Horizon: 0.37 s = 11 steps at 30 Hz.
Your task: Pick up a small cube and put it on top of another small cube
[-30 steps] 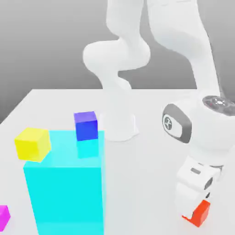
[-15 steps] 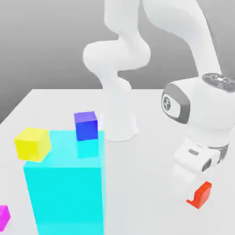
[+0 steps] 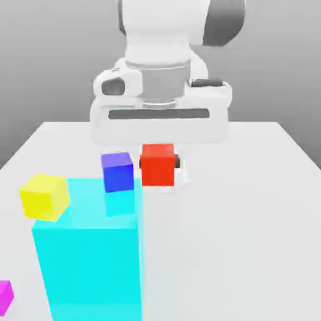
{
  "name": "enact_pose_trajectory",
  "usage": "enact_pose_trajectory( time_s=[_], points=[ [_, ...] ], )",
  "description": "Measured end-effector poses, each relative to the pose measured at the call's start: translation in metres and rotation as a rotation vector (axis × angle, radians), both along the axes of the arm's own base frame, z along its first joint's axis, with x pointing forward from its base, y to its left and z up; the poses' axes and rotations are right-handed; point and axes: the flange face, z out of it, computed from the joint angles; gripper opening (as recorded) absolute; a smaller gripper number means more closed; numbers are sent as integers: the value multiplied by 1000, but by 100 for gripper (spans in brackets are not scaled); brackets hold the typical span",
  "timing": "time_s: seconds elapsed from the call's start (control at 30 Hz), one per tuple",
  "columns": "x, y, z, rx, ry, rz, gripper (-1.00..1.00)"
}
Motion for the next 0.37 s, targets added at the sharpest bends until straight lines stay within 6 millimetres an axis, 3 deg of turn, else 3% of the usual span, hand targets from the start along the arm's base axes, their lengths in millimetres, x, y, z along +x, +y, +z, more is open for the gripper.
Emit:
enact_pose_trajectory(
  time_s=[0.1, 0.23, 0.27, 0.37],
  points=[
    [-28, -31, 27, -4, 1, -148, -100],
    [-35, -39, -15, -5, 1, -189, -100],
    [-36, -39, -23, -5, 1, -190, 100],
    [-36, -39, -23, -5, 1, -190, 100]
  ],
)
